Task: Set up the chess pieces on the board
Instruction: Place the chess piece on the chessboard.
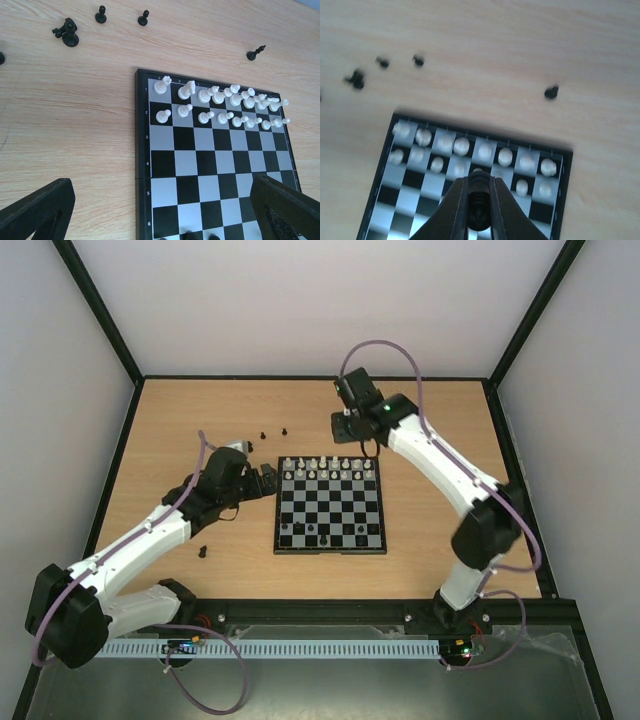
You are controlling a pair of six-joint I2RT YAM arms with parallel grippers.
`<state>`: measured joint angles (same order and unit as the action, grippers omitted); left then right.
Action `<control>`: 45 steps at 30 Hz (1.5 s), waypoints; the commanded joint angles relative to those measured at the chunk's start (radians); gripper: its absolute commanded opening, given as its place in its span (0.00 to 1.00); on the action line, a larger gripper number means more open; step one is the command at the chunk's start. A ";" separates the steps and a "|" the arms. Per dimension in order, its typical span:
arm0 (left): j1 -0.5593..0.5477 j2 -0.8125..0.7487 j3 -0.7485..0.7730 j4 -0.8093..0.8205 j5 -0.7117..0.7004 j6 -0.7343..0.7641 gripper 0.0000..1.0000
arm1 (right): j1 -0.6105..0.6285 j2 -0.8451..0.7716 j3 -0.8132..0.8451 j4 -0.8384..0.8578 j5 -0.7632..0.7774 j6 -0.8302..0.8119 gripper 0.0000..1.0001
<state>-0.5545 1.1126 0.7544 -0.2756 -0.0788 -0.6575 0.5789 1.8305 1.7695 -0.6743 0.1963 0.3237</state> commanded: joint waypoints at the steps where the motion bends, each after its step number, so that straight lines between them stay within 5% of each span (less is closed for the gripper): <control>1: 0.010 0.003 0.044 -0.007 -0.004 0.006 0.99 | 0.084 -0.184 -0.235 -0.095 0.006 0.018 0.04; 9: 0.016 0.026 0.044 0.017 0.009 0.001 0.99 | 0.252 -0.416 -0.555 -0.109 -0.022 0.122 0.05; 17: 0.016 0.033 0.042 0.016 0.007 0.002 0.99 | 0.451 -0.374 -0.661 -0.033 0.005 0.238 0.06; 45: 0.019 0.005 0.016 0.009 0.000 0.000 0.99 | 0.491 -0.231 -0.786 0.139 0.093 0.333 0.09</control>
<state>-0.5434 1.1389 0.7731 -0.2707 -0.0757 -0.6579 1.0645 1.5970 1.0107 -0.5430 0.2501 0.6147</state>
